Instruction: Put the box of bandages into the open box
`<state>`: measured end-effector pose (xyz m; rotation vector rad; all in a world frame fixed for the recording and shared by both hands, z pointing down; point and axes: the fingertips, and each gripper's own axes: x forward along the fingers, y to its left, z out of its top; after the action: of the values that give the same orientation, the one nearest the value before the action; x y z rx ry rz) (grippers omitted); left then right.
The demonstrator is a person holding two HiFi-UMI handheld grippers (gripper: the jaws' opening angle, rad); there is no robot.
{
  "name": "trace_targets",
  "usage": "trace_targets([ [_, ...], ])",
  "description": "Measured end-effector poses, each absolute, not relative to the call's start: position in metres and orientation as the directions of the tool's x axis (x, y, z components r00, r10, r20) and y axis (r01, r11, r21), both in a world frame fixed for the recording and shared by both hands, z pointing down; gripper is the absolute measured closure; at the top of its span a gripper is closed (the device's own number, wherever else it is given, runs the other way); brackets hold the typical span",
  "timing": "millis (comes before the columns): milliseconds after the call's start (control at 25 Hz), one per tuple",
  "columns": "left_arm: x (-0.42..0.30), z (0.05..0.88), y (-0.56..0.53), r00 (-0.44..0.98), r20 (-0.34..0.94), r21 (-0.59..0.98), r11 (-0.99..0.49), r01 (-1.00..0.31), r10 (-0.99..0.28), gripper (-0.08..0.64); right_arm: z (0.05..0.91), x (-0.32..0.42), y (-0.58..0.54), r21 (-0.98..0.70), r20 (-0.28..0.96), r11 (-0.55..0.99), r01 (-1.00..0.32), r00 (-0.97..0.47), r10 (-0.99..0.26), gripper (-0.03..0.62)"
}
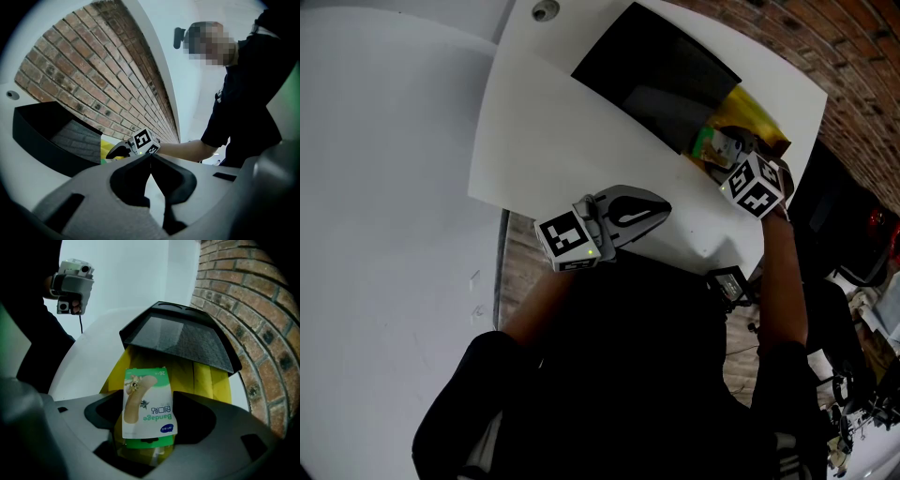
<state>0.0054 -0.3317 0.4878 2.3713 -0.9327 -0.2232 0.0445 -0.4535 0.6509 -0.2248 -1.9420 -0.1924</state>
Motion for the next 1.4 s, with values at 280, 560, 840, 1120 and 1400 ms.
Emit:
trace_targets([
  [280, 0.004, 0.487, -0.330, 0.744, 0.073, 0.571, -0.584, -0.577, -0.665, 0.545, 0.650, 0.045, -0.449, -0.009, 0.921, 0.967, 0.254, -0.374, 0.107, 0.261],
  [560, 0.001, 0.482, -0.328, 0.745, 0.038, 0.556, -0.606, -0.570, -0.666, 0.545, 0.635, 0.045, -0.458, 0.010, 0.912, 0.973, 0.232, -0.401, 0.087, 0.261],
  [840, -0.010, 0.467, -0.331, 0.744, 0.027, 0.512, -0.629, -0.584, -0.668, 0.543, 0.600, 0.037, -0.464, 0.057, 0.874, 0.983, 0.177, -0.485, 0.037, 0.262],
  [1120, -0.021, 0.440, -0.333, 0.764, 0.005, 0.446, -0.682, -0.579, -0.646, 0.544, 0.543, 0.022, -0.459, 0.096, 0.782, 0.993, 0.074, -0.622, -0.029, 0.317],
  [1400, -0.031, 0.404, -0.339, 0.796, -0.023, 0.368, -0.746, -0.555, -0.604, 0.543, 0.473, 0.010, -0.445, 0.116, 0.660, 0.993, -0.028, -0.744, -0.099, 0.388],
])
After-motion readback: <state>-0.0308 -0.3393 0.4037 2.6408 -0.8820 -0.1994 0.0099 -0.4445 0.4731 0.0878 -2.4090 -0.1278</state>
